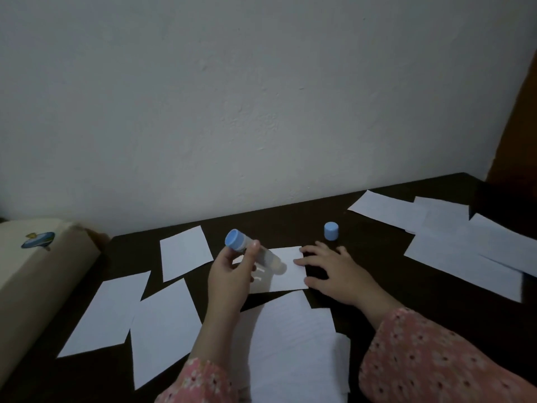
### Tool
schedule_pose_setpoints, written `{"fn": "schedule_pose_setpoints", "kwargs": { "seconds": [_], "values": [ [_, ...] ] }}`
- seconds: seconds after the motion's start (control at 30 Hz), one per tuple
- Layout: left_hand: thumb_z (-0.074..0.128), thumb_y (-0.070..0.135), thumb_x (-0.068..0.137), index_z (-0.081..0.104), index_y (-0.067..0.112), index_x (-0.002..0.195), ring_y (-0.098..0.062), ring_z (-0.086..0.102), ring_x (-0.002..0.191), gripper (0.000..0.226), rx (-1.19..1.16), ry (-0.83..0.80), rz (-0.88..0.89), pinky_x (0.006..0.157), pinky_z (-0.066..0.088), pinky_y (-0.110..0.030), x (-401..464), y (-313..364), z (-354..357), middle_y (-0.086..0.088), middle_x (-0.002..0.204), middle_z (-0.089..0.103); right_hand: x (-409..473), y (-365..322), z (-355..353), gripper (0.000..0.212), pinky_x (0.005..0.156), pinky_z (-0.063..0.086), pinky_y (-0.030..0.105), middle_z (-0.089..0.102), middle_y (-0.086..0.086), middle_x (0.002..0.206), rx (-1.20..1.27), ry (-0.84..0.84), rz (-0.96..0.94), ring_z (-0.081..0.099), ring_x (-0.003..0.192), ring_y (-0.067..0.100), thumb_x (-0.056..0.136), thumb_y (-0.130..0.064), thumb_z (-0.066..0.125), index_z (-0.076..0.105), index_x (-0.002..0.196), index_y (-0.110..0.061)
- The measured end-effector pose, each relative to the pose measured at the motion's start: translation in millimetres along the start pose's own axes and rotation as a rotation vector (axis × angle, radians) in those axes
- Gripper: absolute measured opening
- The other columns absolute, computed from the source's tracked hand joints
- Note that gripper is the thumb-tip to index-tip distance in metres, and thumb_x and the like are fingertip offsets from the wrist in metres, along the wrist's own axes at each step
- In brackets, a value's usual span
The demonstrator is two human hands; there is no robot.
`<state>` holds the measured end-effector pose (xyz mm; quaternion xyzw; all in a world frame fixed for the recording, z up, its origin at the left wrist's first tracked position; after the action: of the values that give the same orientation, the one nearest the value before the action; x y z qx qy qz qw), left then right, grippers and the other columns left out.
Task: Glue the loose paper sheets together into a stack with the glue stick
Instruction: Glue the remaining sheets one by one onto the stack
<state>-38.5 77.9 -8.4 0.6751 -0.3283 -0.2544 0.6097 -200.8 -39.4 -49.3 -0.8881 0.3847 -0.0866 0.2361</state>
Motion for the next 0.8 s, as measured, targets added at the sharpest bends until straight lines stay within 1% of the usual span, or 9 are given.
{"fn": "schedule_pose_setpoints", "kwargs": {
  "seconds": [0.1, 0.2, 0.23, 0.27, 0.33, 0.5, 0.57, 0.63, 0.8],
  "values": [
    [0.055, 0.042, 0.090, 0.054, 0.023, 0.119, -0.012, 0.062, 0.088, 0.035, 0.109, -0.023, 0.027, 0.065, 0.046, -0.023, -3, 0, 11, 0.000, 0.106, 0.064, 2, 0, 0, 0.047, 0.118, -0.002, 0.051, 0.020, -0.019, 0.157, -0.029, -0.015, -0.012, 0.003, 0.147, 0.009, 0.096, -0.035, 0.051, 0.040, 0.141, -0.044],
    [0.053, 0.039, 0.093, 0.050, 0.026, 0.117, -0.011, 0.059, 0.093, 0.028, 0.237, -0.105, 0.108, 0.076, 0.049, -0.026, -5, 0, 23, 0.005, 0.106, 0.061, 1, 0, 0, 0.048, 0.118, -0.003, 0.051, 0.019, -0.019, 0.157, -0.035, -0.019, -0.028, 0.002, 0.147, 0.010, 0.096, -0.036, 0.051, 0.038, 0.142, -0.044],
    [0.053, 0.038, 0.093, 0.048, 0.027, 0.115, -0.007, 0.057, 0.092, 0.025, 0.274, -0.146, 0.130, 0.075, 0.048, -0.022, -6, 1, 27, 0.009, 0.104, 0.059, 1, 1, 1, 0.049, 0.118, -0.003, 0.051, 0.019, -0.019, 0.157, -0.034, -0.017, -0.031, 0.002, 0.147, 0.010, 0.096, -0.037, 0.051, 0.038, 0.142, -0.044],
    [0.053, 0.037, 0.094, 0.046, 0.028, 0.113, -0.004, 0.055, 0.089, 0.022, 0.311, -0.181, 0.148, 0.071, 0.044, -0.017, -6, 3, 30, 0.013, 0.099, 0.057, 0, 1, 1, 0.049, 0.118, -0.003, 0.051, 0.018, -0.019, 0.157, -0.038, -0.014, -0.034, 0.002, 0.147, 0.010, 0.095, -0.039, 0.052, 0.038, 0.142, -0.044],
    [0.052, 0.036, 0.095, 0.044, 0.030, 0.110, 0.002, 0.052, 0.084, 0.018, 0.366, -0.226, 0.186, 0.062, 0.040, -0.013, -5, 4, 33, 0.019, 0.092, 0.053, -1, 1, 2, 0.051, 0.118, -0.002, 0.052, 0.018, -0.018, 0.157, -0.047, -0.006, -0.043, 0.003, 0.147, 0.011, 0.094, -0.043, 0.052, 0.037, 0.142, -0.044],
    [0.052, 0.033, 0.095, 0.045, 0.030, 0.108, 0.006, 0.055, 0.082, 0.014, 0.348, -0.296, 0.238, 0.062, 0.040, -0.002, -5, 6, 37, 0.017, 0.091, 0.056, -1, 0, 1, 0.051, 0.118, -0.002, 0.051, 0.017, -0.017, 0.157, -0.068, 0.003, -0.051, 0.003, 0.147, 0.011, 0.093, -0.045, 0.052, 0.038, 0.142, -0.042],
    [0.053, 0.031, 0.095, 0.045, 0.034, 0.102, 0.014, 0.054, 0.079, 0.010, 0.342, -0.322, 0.242, 0.062, 0.040, -0.002, -7, 6, 40, 0.017, 0.089, 0.056, -1, 0, 1, 0.051, 0.118, -0.002, 0.051, 0.017, -0.017, 0.157, -0.068, 0.007, -0.050, 0.003, 0.147, 0.011, 0.093, -0.045, 0.053, 0.039, 0.142, -0.041],
    [0.054, 0.029, 0.095, 0.044, 0.038, 0.094, 0.022, 0.051, 0.076, 0.014, 0.334, -0.347, 0.236, 0.061, 0.040, -0.001, -9, 5, 43, 0.017, 0.088, 0.057, -2, -1, 0, 0.051, 0.118, -0.001, 0.051, 0.018, -0.017, 0.157, -0.068, 0.003, -0.046, 0.003, 0.147, 0.011, 0.093, -0.045, 0.054, 0.039, 0.142, -0.040],
    [0.056, 0.028, 0.094, 0.044, 0.039, 0.092, 0.019, 0.053, 0.077, 0.016, 0.347, -0.381, 0.234, 0.062, 0.041, -0.002, -10, 3, 44, 0.017, 0.089, 0.058, -2, -3, 0, 0.051, 0.117, 0.000, 0.051, 0.017, -0.015, 0.157, -0.091, -0.009, -0.059, 0.004, 0.147, 0.012, 0.092, -0.047, 0.052, 0.038, 0.141, -0.040]
  ]
}}
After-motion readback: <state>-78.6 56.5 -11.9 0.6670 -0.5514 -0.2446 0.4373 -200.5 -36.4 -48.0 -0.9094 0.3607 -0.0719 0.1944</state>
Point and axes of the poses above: each hand's wrist, its own x-axis towards the middle knuckle, its own z-axis out of the palm, y = z × x, the point moved 2 cm from there along x, towards the middle knuckle
